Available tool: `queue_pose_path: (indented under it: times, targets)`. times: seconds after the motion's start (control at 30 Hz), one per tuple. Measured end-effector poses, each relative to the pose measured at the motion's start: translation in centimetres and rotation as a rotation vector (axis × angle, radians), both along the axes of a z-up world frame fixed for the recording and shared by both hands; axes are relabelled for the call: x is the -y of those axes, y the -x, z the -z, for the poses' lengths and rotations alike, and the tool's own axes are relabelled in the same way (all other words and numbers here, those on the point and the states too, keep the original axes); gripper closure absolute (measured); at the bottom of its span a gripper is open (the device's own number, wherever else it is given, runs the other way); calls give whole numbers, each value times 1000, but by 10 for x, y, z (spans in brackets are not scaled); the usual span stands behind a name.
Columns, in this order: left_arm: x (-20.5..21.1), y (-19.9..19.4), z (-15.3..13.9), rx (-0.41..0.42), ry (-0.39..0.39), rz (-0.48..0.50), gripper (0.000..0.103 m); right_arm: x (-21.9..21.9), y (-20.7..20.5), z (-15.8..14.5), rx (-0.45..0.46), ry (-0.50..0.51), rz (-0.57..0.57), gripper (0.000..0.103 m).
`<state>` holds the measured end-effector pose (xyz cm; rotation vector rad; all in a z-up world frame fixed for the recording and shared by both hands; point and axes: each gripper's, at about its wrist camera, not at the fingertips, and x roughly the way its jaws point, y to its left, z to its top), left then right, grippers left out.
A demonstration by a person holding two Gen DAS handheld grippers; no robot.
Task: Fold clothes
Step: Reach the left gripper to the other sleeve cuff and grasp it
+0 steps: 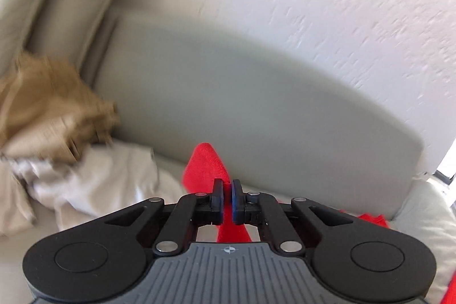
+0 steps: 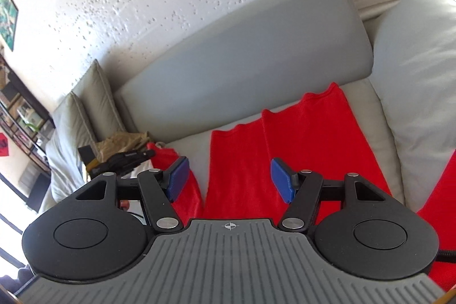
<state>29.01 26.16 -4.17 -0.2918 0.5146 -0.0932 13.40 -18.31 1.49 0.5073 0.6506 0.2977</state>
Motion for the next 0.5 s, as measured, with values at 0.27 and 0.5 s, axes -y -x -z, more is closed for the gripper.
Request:
queue_pose_path:
  times: [0.27, 0.5]
  targets:
    - [-67, 105, -83, 163, -59, -134, 100, -28, 53, -43, 90, -52, -55, 38]
    - [-158, 140, -43, 62, 84, -331, 100, -69, 65, -48, 78, -60, -155, 38]
